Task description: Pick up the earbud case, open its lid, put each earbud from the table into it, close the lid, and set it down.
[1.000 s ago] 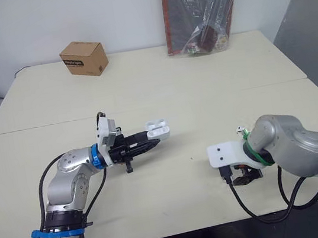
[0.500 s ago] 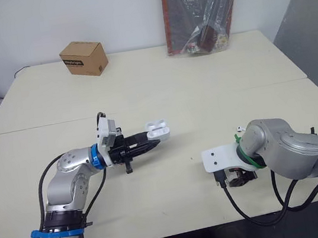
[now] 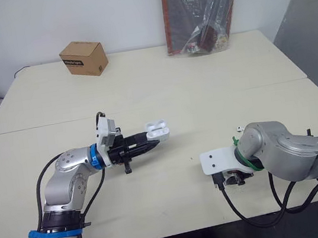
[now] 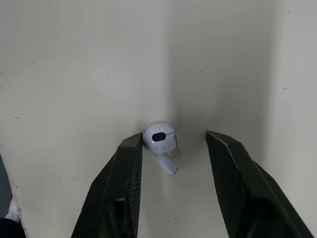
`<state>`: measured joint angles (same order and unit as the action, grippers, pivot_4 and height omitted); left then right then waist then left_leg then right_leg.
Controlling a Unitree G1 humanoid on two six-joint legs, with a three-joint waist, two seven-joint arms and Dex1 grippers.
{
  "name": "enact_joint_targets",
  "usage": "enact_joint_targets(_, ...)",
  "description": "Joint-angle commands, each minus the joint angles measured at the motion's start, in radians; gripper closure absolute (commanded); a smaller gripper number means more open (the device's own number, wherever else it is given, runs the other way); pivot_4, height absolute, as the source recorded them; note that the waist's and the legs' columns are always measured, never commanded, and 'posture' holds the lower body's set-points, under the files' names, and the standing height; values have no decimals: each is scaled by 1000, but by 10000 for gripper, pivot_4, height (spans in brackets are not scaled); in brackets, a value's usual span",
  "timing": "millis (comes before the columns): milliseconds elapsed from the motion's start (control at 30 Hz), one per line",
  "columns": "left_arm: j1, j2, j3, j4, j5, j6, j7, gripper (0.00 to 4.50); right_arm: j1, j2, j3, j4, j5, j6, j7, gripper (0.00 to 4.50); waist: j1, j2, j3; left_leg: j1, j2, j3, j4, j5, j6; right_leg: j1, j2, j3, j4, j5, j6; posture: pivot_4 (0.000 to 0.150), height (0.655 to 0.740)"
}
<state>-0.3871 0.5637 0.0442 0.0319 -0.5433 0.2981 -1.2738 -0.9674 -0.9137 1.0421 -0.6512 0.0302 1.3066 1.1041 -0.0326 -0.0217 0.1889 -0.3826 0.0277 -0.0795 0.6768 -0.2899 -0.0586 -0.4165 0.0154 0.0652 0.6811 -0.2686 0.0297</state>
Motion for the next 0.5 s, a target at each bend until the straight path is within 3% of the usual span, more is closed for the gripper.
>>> enact_joint_targets(33, -8, 10, 8, -40, -11, -2, 3, 37220, -22, -1, 8, -16, 11, 9, -10, 22521, 0, 0, 0, 0, 0, 0, 0, 0, 0, 0, 0, 0, 0, 0, 0, 1500, 7400)
enact_joint_targets(333, -4, 8, 10, -42, -12, -4, 6, 37220, -44, -2, 35, -24, 5, 0, -23, 22521, 0, 0, 0, 0, 0, 0, 0, 0, 0, 0, 0, 0, 0, 0, 0, 1500, 7400)
enact_joint_targets(433, -2, 9, 11, -43, -13, -4, 6, 37220, -49, -4, 41, -23, 5, -2, -26, 28728, 0, 0, 0, 0, 0, 0, 0, 0, 0, 0, 0, 0, 0, 0, 0, 1500, 7400)
enact_joint_targets(500, -1, 10, 11, -44, -13, -4, 7, 37220, -52, -4, 44, -22, 6, -2, -26, 35227, 0, 0, 0, 0, 0, 0, 0, 0, 0, 0, 0, 0, 0, 0, 0, 1500, 7400)
